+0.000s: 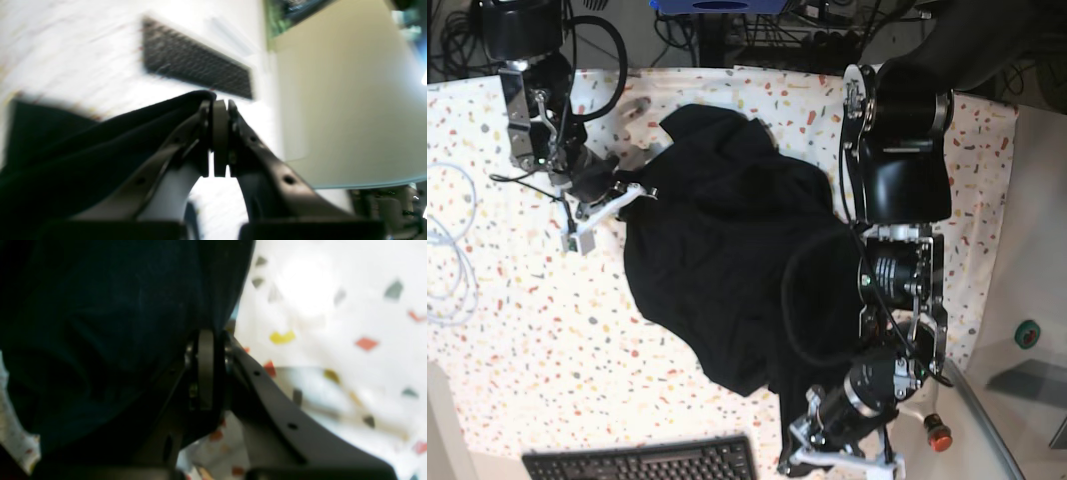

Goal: Layout the t-shirt on the table in an organized manner, then fold the t-shirt properly
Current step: 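Lower the t-shirt onto the table and release with both grippers, then grasp the t-shirt body with the right gripper and drag it across, then pull the t-shirt fabric with the right gripper to spread it flat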

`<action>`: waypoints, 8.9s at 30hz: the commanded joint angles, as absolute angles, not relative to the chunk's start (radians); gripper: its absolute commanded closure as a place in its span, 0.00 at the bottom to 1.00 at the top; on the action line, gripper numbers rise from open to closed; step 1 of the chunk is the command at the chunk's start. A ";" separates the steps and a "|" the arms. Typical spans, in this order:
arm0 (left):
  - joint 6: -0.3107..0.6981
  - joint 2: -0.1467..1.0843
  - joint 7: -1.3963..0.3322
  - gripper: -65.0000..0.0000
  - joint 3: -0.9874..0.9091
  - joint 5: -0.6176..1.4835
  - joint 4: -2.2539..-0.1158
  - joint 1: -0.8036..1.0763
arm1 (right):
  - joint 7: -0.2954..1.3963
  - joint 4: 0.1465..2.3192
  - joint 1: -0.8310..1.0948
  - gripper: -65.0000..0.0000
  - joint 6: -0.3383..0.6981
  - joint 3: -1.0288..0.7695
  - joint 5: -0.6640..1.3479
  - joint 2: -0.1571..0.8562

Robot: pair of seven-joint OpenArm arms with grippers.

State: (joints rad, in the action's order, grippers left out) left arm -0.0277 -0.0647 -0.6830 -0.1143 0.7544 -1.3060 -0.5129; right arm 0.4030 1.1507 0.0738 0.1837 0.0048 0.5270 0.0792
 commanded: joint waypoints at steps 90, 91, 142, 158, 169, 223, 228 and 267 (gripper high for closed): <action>0.065 0.426 -0.105 1.00 -0.367 0.779 -1.452 0.475 | 0.607 1.811 0.269 0.78 0.148 -0.153 0.429 0.223; 0.065 0.418 -0.105 1.00 -0.384 0.779 -1.454 0.486 | 0.607 1.831 0.263 0.80 0.148 -0.114 0.429 0.219; 0.065 0.389 -0.105 1.00 -0.522 0.774 -1.460 0.564 | 0.613 1.422 -0.162 1.00 -0.254 0.360 0.341 -0.016; 0.065 0.389 -0.105 1.00 -0.522 0.773 -1.460 0.562 | 0.608 1.431 -0.179 1.00 -0.254 0.041 0.340 0.030; 0.065 0.390 -0.105 1.00 -0.522 0.773 -1.460 0.564 | 0.638 1.537 -0.127 0.54 -0.255 0.033 0.337 0.054; 0.065 0.390 -0.102 1.00 -0.524 0.773 -1.460 0.570 | 0.390 0.914 -0.217 1.00 -0.252 0.832 0.340 -0.087; 0.065 0.392 -0.102 1.00 -0.524 0.773 -1.465 0.570 | 0.398 1.145 -0.180 1.00 -0.260 0.829 0.340 -0.042; 0.065 0.392 -0.105 1.00 -0.521 0.773 -1.461 0.549 | 0.248 0.727 -0.323 1.00 -0.156 0.757 0.341 -0.142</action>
State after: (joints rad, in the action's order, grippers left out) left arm 0.0601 0.3740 -0.1265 -0.5140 0.7685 -1.4490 0.5461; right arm 0.1871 0.7288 -0.3283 -0.1898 0.7525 0.3138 -0.1303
